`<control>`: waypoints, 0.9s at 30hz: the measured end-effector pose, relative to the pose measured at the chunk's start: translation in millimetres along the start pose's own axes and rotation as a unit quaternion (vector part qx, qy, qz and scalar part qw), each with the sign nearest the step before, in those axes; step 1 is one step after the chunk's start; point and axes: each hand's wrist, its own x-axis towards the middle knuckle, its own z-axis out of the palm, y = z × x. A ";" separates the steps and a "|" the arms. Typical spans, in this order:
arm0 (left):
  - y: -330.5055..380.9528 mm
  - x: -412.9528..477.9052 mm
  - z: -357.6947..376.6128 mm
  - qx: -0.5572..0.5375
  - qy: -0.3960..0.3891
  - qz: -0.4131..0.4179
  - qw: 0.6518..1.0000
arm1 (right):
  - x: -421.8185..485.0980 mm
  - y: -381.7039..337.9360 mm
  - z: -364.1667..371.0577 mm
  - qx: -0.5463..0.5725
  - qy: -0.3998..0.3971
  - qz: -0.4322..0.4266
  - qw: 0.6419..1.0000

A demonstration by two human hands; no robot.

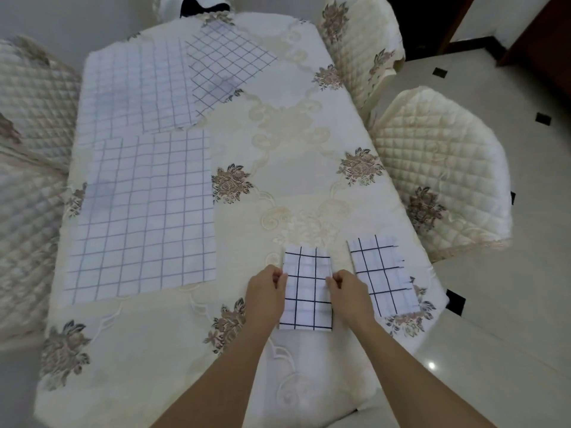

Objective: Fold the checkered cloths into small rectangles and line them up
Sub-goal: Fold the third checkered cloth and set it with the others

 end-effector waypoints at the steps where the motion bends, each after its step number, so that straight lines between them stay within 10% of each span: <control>1: -0.3 1.9 -0.3 0.000 0.000 -0.004 1.000 | 2.4 -2.3 0.0 0.000 0.002 -0.002 1.000; 18: -9.6 3.1 6.8 0.116 0.049 0.032 0.992 | 7.6 -6.4 6.7 -0.033 0.070 0.008 0.997; 27: -2.9 -1.7 -29.3 0.263 0.115 0.167 0.943 | -0.7 -24.6 -26.0 -0.154 0.115 -0.133 0.972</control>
